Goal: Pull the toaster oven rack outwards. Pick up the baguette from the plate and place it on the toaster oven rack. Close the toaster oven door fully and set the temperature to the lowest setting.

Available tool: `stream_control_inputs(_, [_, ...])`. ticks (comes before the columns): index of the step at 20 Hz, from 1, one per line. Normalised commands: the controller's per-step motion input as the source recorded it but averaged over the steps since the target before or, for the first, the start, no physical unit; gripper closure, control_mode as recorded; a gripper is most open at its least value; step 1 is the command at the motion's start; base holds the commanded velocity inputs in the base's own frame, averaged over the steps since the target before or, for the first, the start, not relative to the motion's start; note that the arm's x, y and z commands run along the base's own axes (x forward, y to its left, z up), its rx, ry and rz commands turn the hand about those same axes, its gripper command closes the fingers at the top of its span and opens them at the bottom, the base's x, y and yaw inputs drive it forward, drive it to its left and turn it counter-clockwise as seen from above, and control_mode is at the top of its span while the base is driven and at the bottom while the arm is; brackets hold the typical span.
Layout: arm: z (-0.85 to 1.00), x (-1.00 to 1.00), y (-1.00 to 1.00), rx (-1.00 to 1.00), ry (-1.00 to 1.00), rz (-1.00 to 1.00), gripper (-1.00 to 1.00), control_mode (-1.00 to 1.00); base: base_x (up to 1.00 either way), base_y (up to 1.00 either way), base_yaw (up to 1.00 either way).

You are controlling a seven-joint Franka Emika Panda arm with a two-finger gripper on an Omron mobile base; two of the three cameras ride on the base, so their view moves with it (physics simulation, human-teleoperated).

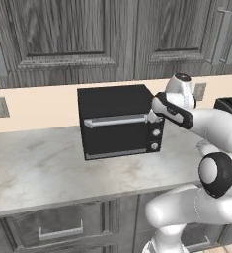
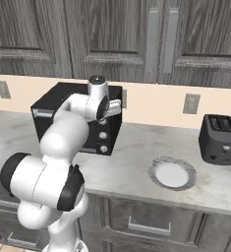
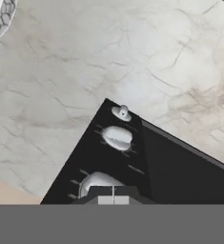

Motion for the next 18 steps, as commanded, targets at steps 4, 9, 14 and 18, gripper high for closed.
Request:
stream_control_inputs(4, [-1.00, 0.19, 0.34, -0.23, 0.00, 0.24, 1.00, -1.00, 0.00, 0.00, 0.00])
stream_control_inputs(9, [-1.00, 0.01, 0.11, -0.05, -0.14, 0.19, 1.00, -1.00, 0.00, 0.00, 0.00])
stream_control_inputs(14, [-1.00, 0.07, 0.13, -0.05, -0.13, 0.21, 1.00, -1.00, 0.00, 0.00, 0.00])
stream_control_inputs(18, [-1.00, 0.37, 0.33, -0.13, -0.01, 0.23, 1.00, -1.00, 0.00, 0.00, 0.00])
